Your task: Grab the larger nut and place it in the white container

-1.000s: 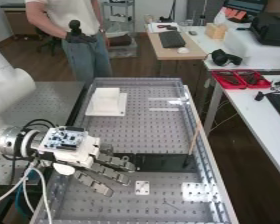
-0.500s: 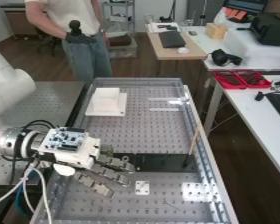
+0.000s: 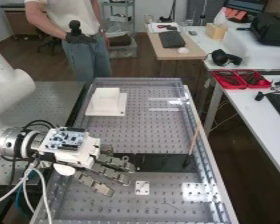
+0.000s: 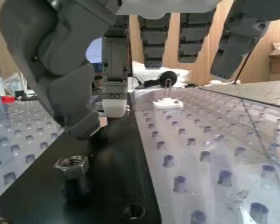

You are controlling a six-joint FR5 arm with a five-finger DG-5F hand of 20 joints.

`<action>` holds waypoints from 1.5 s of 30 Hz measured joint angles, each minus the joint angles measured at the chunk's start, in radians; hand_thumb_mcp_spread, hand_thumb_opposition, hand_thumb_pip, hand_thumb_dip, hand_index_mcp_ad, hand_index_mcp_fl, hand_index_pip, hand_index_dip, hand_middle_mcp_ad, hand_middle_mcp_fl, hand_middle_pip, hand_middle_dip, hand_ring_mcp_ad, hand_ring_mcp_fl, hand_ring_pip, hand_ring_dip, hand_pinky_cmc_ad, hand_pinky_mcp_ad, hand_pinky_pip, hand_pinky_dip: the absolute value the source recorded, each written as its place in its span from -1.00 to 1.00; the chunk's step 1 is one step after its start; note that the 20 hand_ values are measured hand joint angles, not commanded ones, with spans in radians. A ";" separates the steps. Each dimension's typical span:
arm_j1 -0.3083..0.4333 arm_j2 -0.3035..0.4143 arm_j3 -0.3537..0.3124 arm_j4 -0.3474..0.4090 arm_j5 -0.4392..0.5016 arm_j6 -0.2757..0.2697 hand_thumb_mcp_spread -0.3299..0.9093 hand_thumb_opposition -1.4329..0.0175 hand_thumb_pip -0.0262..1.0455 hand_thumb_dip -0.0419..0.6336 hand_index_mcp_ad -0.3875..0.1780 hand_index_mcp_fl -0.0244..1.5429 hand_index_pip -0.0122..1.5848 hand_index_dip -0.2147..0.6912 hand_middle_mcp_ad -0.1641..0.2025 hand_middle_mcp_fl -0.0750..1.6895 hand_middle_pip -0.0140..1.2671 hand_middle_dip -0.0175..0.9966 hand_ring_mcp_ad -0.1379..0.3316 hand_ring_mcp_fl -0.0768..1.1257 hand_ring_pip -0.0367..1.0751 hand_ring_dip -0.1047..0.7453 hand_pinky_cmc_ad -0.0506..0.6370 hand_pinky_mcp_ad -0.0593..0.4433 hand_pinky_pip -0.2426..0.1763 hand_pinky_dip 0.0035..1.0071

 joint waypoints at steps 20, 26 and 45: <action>0.006 -0.005 0.000 0.001 -0.001 0.002 0.14 -0.19 0.44 -0.27 -0.04 -0.81 0.97 -0.26 0.31 -0.85 -0.77 -0.54 0.22 -0.86 -0.78 -0.47 0.16 0.40 -0.27 -0.26; 0.005 -0.003 -0.004 0.026 -0.005 0.010 0.15 -0.22 0.37 -0.27 -0.04 -0.65 0.94 -0.34 0.30 -0.80 -0.77 -0.54 0.22 -0.86 -0.79 -0.47 0.16 0.40 -0.28 -0.29; 0.005 0.017 0.005 0.021 -0.014 0.012 0.14 -0.26 0.20 -0.28 -0.04 -0.50 0.94 -0.35 0.30 -0.76 -0.77 -0.53 0.14 -0.87 -0.75 -0.45 0.12 0.35 0.03 -0.43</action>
